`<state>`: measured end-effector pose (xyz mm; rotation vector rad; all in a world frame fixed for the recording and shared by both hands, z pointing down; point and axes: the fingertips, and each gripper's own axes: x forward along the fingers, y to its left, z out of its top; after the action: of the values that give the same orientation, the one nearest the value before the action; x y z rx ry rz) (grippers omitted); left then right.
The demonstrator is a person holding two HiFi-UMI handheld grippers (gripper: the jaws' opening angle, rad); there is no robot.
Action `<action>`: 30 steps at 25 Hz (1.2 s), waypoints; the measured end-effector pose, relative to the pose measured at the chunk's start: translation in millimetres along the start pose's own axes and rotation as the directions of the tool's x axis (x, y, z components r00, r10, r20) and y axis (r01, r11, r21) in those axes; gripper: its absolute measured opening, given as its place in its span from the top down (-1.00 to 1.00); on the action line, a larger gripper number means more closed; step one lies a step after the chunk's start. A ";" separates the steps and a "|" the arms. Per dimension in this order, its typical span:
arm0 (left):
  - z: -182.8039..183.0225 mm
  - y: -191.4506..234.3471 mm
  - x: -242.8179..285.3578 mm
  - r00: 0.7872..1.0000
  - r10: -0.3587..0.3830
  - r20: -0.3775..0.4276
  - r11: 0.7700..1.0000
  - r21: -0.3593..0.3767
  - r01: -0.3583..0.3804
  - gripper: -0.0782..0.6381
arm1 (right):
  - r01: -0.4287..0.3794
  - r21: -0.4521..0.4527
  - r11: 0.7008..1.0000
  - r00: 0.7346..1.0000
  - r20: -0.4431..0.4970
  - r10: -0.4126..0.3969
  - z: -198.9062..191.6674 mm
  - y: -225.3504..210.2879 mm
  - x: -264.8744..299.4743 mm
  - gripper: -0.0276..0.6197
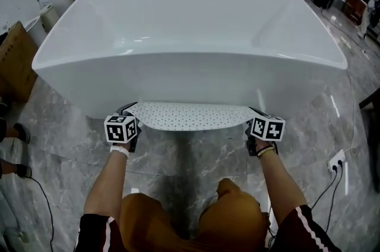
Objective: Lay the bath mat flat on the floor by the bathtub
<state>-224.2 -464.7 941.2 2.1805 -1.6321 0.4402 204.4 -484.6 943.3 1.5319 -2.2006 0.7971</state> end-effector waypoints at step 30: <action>-107.9 -3.1 37.8 0.992 -0.060 -0.113 0.971 0.225 0.084 0.71 | -0.087 -0.292 0.953 0.991 -0.123 0.053 -85.1 -20.2 32.2 0.82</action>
<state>-213.2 -444.3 1053.2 2.3287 -1.5047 0.7428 208.6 -460.9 1033.4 1.2398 -2.1835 0.5284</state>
